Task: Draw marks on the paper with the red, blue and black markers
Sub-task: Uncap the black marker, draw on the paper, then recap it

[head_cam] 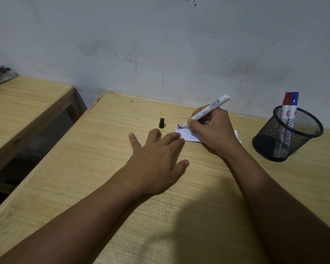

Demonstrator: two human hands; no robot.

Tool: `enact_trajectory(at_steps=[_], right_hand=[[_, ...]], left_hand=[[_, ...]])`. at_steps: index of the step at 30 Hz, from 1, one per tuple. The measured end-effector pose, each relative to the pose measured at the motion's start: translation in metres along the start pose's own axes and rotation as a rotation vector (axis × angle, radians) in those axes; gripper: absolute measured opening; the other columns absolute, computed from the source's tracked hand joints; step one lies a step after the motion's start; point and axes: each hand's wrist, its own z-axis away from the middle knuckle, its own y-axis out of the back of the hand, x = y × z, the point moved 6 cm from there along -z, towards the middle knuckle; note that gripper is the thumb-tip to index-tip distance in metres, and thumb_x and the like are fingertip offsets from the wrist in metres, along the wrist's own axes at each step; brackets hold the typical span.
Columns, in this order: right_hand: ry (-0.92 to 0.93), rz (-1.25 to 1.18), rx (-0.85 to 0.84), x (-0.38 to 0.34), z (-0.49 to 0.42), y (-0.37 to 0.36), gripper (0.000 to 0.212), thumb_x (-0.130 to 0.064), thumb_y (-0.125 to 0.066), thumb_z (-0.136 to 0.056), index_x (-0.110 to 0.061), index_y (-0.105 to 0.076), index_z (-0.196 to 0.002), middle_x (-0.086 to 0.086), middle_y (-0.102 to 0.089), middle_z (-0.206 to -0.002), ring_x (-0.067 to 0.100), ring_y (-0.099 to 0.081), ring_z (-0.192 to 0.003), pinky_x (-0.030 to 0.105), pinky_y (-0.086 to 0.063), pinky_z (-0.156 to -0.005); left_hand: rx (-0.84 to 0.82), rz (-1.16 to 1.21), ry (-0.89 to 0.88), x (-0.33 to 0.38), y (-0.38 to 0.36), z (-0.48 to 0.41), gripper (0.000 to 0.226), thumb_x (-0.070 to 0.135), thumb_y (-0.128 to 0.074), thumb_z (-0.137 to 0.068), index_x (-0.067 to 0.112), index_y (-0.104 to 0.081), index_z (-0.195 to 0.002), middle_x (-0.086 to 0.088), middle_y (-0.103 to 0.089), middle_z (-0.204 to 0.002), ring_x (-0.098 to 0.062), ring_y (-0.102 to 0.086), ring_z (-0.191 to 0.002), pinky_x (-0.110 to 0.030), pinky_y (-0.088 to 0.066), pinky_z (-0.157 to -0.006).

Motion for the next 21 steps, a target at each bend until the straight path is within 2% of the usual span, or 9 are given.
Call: enact_trajectory(at_steps=[6, 12, 17, 21], right_hand=[[0.011, -0.003, -0.023, -0.005, 0.002, 0.001, 0.007, -0.009, -0.076, -0.083, -0.011, -0.072, -0.089, 0.005, -0.076, -0.089, 0.012, -0.072, -0.081, 0.013, -0.054, -0.065], [0.012, -0.019, -0.038, -0.004, 0.003, 0.001, 0.009, -0.010, -0.077, -0.082, -0.009, -0.071, -0.089, 0.007, -0.076, -0.090, 0.015, -0.073, -0.083, 0.019, -0.056, -0.068], [0.073, -0.193, 0.125, -0.010, 0.010, 0.010, 0.012, 0.000, -0.075, -0.084, 0.002, -0.068, -0.094, 0.004, -0.071, -0.083, 0.002, -0.070, -0.074, 0.013, -0.053, -0.067], [0.160, -0.173, 0.222, -0.020, 0.022, 0.014, 0.014, -0.001, -0.078, -0.083, -0.002, -0.069, -0.094, -0.001, -0.070, -0.084, -0.001, -0.069, -0.079, 0.011, -0.055, -0.068]], left_hand=[[0.002, 0.000, -0.003, -0.001, 0.000, 0.000, 0.059, 0.060, -0.031, -0.097, 0.031, -0.031, -0.149, 0.015, -0.021, -0.161, -0.021, -0.015, -0.144, -0.079, -0.011, -0.106], [-0.001, -0.007, 0.002, -0.001, -0.001, 0.000, 0.058, 0.060, -0.031, -0.097, 0.030, -0.033, -0.147, 0.015, -0.021, -0.161, -0.021, -0.016, -0.143, -0.080, -0.011, -0.105], [0.031, -0.008, -0.005, -0.002, -0.002, 0.000, 0.057, 0.060, -0.031, -0.097, 0.031, -0.035, -0.145, 0.016, -0.023, -0.159, -0.021, -0.018, -0.141, -0.078, -0.013, -0.105], [0.102, 0.035, -0.038, -0.005, 0.002, 0.001, 0.058, 0.065, -0.036, -0.093, 0.038, -0.034, -0.144, 0.016, -0.026, -0.158, -0.020, -0.023, -0.140, -0.074, -0.016, -0.107]])
